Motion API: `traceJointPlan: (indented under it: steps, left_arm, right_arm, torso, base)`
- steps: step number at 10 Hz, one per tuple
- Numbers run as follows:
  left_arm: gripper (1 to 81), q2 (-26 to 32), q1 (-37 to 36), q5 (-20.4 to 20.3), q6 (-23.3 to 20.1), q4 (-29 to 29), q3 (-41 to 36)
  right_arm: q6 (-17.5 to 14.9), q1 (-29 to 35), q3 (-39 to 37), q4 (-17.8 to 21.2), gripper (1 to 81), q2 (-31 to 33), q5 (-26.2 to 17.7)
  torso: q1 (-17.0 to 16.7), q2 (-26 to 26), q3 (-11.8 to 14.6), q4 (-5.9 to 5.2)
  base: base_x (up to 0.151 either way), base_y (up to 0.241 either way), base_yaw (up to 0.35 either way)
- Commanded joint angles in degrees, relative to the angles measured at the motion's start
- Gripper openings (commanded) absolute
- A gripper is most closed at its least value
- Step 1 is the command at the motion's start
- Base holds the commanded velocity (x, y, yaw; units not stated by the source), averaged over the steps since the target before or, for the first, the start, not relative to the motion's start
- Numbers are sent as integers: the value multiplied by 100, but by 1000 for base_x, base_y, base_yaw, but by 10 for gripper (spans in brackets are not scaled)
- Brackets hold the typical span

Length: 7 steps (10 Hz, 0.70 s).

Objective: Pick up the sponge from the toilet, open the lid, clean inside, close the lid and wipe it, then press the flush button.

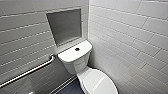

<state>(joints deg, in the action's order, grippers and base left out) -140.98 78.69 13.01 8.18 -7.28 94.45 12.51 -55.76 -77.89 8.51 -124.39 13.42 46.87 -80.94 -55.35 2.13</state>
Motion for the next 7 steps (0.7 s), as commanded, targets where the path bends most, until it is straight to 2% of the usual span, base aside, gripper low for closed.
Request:
traceJointPlan:
  steps: [1,4,5,7]
  left_arm:
    - [811,123,-60,422,-35,7,-137]
    - [811,105,2,413,-36,7,-129]
    - [811,96,2,413,-36,15,-120]
    - [811,87,28,413,-36,7,-120]
  right_arm:
    - [23,955,-128,125,10,-44,-831]
    - [24,1772,-454,387,10,-422,-1403]
    - [15,2149,-647,502,10,-562,-1666]
    - [32,2880,-1164,827,10,-913,-2158]
  torso:
    - [365,-564,-394,0]
    - [745,-1179,-769,0]
    - [512,-818,-509,0]
    - [682,-1073,-577,0]
  base:
    - [0,0,0]
    - [0,0,0]
    - [0,0,0]
    - [0,0,0]
